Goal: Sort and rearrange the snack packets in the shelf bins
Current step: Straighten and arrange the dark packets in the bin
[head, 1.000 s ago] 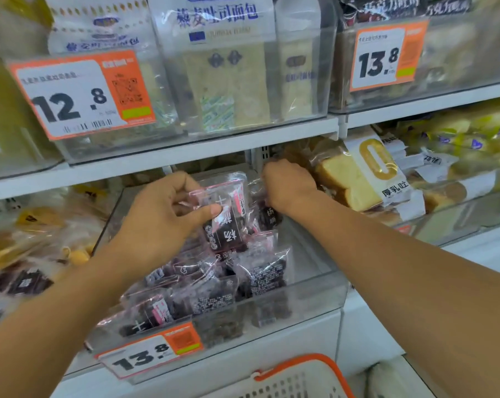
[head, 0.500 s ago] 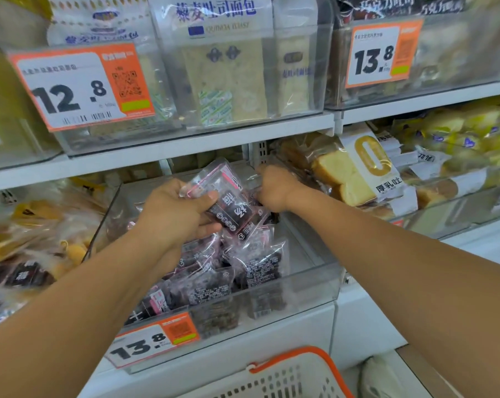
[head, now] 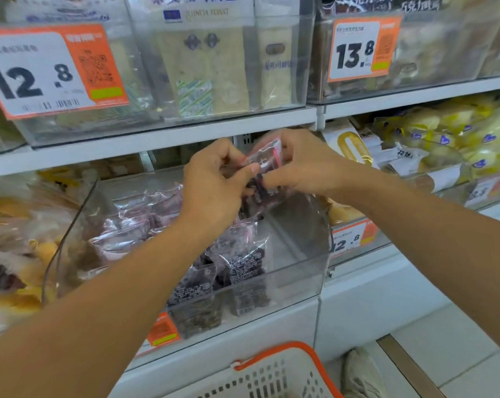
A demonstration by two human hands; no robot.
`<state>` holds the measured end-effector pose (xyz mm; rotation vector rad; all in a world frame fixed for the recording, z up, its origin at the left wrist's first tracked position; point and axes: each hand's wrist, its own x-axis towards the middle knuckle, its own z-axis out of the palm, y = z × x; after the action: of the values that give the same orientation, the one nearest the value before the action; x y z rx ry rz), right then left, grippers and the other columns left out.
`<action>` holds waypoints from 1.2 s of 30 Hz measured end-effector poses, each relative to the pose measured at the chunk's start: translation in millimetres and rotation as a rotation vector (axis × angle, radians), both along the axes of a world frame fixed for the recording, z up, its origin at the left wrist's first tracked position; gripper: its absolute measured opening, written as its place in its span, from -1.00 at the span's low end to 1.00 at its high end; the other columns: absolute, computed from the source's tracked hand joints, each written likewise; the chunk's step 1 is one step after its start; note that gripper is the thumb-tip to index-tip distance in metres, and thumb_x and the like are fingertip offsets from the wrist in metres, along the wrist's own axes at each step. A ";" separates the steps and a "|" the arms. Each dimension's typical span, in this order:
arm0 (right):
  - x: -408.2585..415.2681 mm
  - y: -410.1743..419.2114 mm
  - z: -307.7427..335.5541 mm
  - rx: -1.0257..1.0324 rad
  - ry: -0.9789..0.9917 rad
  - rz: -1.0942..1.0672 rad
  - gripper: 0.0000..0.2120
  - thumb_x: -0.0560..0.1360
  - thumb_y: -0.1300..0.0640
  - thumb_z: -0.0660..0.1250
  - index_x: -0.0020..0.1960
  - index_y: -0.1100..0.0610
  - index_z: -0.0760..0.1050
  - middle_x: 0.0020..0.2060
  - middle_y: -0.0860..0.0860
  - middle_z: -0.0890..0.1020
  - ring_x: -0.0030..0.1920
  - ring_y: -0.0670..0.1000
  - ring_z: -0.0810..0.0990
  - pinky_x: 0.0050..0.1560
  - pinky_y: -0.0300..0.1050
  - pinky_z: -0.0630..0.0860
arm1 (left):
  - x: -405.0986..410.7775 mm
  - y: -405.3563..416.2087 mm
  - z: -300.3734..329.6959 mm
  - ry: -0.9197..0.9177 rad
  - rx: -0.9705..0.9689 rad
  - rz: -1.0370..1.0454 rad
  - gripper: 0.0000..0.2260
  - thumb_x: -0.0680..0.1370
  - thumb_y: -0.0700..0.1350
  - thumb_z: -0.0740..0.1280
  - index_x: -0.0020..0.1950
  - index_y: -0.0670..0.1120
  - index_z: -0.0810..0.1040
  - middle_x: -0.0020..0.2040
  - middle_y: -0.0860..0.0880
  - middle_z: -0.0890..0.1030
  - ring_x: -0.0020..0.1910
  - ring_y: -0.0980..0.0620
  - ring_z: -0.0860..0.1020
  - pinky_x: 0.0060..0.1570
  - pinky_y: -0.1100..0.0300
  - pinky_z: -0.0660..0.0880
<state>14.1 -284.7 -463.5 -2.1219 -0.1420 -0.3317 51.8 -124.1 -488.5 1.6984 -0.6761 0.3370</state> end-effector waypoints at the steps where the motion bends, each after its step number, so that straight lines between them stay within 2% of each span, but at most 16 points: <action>1: -1.0 -3.0 0.5 -0.079 -0.041 -0.025 -0.74 0.28 0.31 0.58 -0.07 0.24 0.63 -0.24 0.17 0.70 -0.20 0.15 0.70 -0.16 0.13 0.66 | 0.3 -0.6 -2.8 0.008 0.033 -0.030 -0.85 0.52 -0.23 0.47 -0.14 -0.14 0.50 -0.14 -0.14 0.64 -0.17 -0.05 0.67 -0.26 0.12 0.63; 2: -0.9 -5.7 0.7 -0.166 -0.065 -0.053 -0.76 0.27 0.22 0.64 -0.15 0.22 0.64 -0.33 0.12 0.68 -0.32 0.03 0.66 -0.25 0.02 0.62 | 2.0 1.5 -5.8 0.015 0.141 -0.023 -0.84 0.53 -0.10 0.46 -0.04 -0.12 0.53 -0.06 -0.10 0.65 -0.12 0.00 0.66 -0.18 0.12 0.62; 3: -1.6 -6.2 1.6 -0.266 -0.080 -0.088 -0.74 0.25 0.14 0.67 -0.22 0.21 0.65 -0.39 0.10 0.65 -0.41 -0.06 0.59 -0.32 -0.07 0.55 | 4.8 6.3 -9.3 0.033 0.346 0.018 -0.69 0.53 0.10 0.43 0.13 -0.08 0.52 0.09 -0.04 0.64 0.00 0.05 0.63 -0.04 0.09 0.60; 5: -1.1 -5.3 3.0 -0.449 -0.115 -0.173 -0.66 0.23 0.00 0.68 -0.26 0.20 0.62 -0.42 0.08 0.61 -0.44 -0.06 0.53 -0.36 -0.13 0.48 | 10.8 20.6 -17.1 0.104 0.923 0.057 -0.17 0.41 0.50 0.20 0.53 0.03 0.24 0.51 -0.02 0.36 0.41 -0.02 0.40 0.35 -0.09 0.38; 6: -0.7 -2.3 4.5 -0.536 -0.142 -0.214 -0.63 0.22 -0.06 0.67 -0.25 0.18 0.61 -0.40 0.06 0.61 -0.40 -0.03 0.54 -0.34 -0.13 0.47 | 12.0 26.3 -19.4 0.119 1.142 0.050 -0.02 0.34 0.58 0.10 0.61 0.08 0.03 0.62 -0.01 0.13 0.56 -0.08 0.18 0.48 -0.15 0.20; 8: 0.9 7.1 7.6 -0.711 -0.187 -0.279 -0.63 0.25 -0.07 0.66 -0.15 0.14 0.62 -0.30 0.04 0.63 -0.27 0.04 0.59 -0.26 -0.12 0.45 | 13.1 32.4 -20.4 0.159 1.300 0.010 0.06 0.26 0.59 0.00 0.62 0.10 -0.20 0.64 0.03 -0.14 0.61 -0.06 -0.10 0.55 -0.15 -0.03; 12: 16.3 24.8 -2.2 -0.905 -0.124 -0.288 -0.62 0.34 0.18 0.62 0.10 0.14 0.59 -0.01 0.13 0.65 -0.02 0.19 0.64 -0.05 -0.01 0.56 | 12.2 32.8 -18.8 0.160 1.353 0.000 0.00 0.31 0.55 -0.04 0.60 0.10 -0.28 0.62 0.05 -0.22 0.61 -0.03 -0.17 0.57 -0.09 -0.11; 15: 34.4 26.5 -21.1 -0.898 0.031 -0.199 -0.52 0.31 0.14 0.64 0.17 0.14 0.57 0.05 0.12 0.63 0.00 0.16 0.64 0.07 0.05 0.59 | 14.4 32.1 -21.7 0.137 1.371 0.014 -0.14 0.48 0.49 0.01 0.60 0.11 -0.28 0.62 0.06 -0.23 0.61 -0.03 -0.18 0.57 -0.09 -0.12; 18: 54.8 26.3 -27.5 -0.875 0.116 -0.098 -0.59 0.27 0.15 0.66 0.04 0.09 0.58 -0.05 0.05 0.63 -0.08 0.10 0.61 -0.05 -0.01 0.57 | 14.4 29.8 -22.0 0.130 1.397 0.029 -0.17 0.52 0.45 0.00 0.61 0.09 -0.29 0.62 0.07 -0.25 0.60 -0.02 -0.20 0.57 -0.08 -0.14; 22: 72.3 27.0 -23.0 -0.892 0.214 0.059 -0.68 0.28 0.26 0.63 -0.14 0.11 0.51 -0.25 -0.09 0.53 -0.25 -0.07 0.48 -0.32 -0.17 0.34 | 9.6 29.3 -19.3 0.139 1.413 0.032 -0.19 0.52 0.44 -0.02 0.61 0.10 -0.29 0.62 0.06 -0.25 0.60 -0.02 -0.20 0.55 -0.05 -0.18; 25: 81.8 21.6 -26.9 -0.891 0.095 0.045 -0.71 0.32 0.35 0.56 -0.23 0.11 0.48 -0.35 -0.13 0.45 -0.34 -0.13 0.39 -0.35 -0.19 0.30 | 5.3 28.5 -16.9 0.153 1.392 0.034 -0.22 0.54 0.42 0.00 0.61 0.12 -0.27 0.62 0.08 -0.22 0.60 -0.01 -0.19 0.53 -0.04 -0.18; 28: 86.4 21.5 -33.4 -0.961 0.002 -0.005 -0.63 0.32 0.31 0.57 -0.26 0.04 0.37 -0.31 -0.06 0.45 -0.29 -0.02 0.40 -0.29 -0.11 0.39 | 6.9 29.3 -20.1 0.133 1.371 0.031 -0.21 0.53 0.43 0.00 0.61 0.12 -0.25 0.63 0.07 -0.19 0.61 0.00 -0.16 0.57 -0.04 -0.14; 30: 88.3 23.5 -37.2 -1.052 0.001 -0.084 -0.66 0.35 0.27 0.56 -0.02 0.04 0.48 -0.07 0.04 0.53 -0.04 0.08 0.52 -0.08 0.01 0.51 | 8.4 30.3 -21.5 0.130 1.368 0.030 -0.20 0.53 0.44 0.00 0.61 0.11 -0.25 0.63 0.07 -0.19 0.61 0.01 -0.16 0.57 -0.05 -0.12; 32: 92.2 26.3 -43.5 -1.172 0.034 -0.157 -0.29 0.34 0.25 0.57 0.40 0.09 0.34 0.30 0.14 0.44 0.33 0.20 0.42 0.26 0.13 0.46 | 9.1 30.9 -22.2 0.126 1.363 0.031 -0.20 0.53 0.44 0.00 0.61 0.11 -0.25 0.63 0.07 -0.20 0.61 0.01 -0.17 0.57 -0.05 -0.13; 34: 95.2 30.2 -48.9 -1.178 0.070 -0.164 -0.08 0.31 0.25 0.58 0.52 0.10 0.15 0.43 0.16 0.31 0.45 0.22 0.29 0.36 0.19 0.39 | 8.5 30.9 -22.4 0.127 1.352 0.031 -0.20 0.53 0.44 0.01 0.61 0.10 -0.25 0.63 0.07 -0.20 0.61 0.01 -0.17 0.57 -0.05 -0.13; 36: 97.4 33.4 -53.9 -1.173 0.102 -0.159 -0.01 0.28 0.24 0.61 0.53 0.11 0.10 0.45 0.14 0.30 0.46 0.21 0.29 0.33 0.18 0.42 | 7.9 30.6 -22.3 0.128 1.342 0.033 -0.20 0.53 0.44 0.02 0.61 0.10 -0.24 0.63 0.07 -0.19 0.61 0.01 -0.17 0.57 -0.05 -0.12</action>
<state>111.6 -251.3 -517.4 -3.3171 -0.1179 -0.2489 59.6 -93.5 -510.8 2.9543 -0.8370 -0.3149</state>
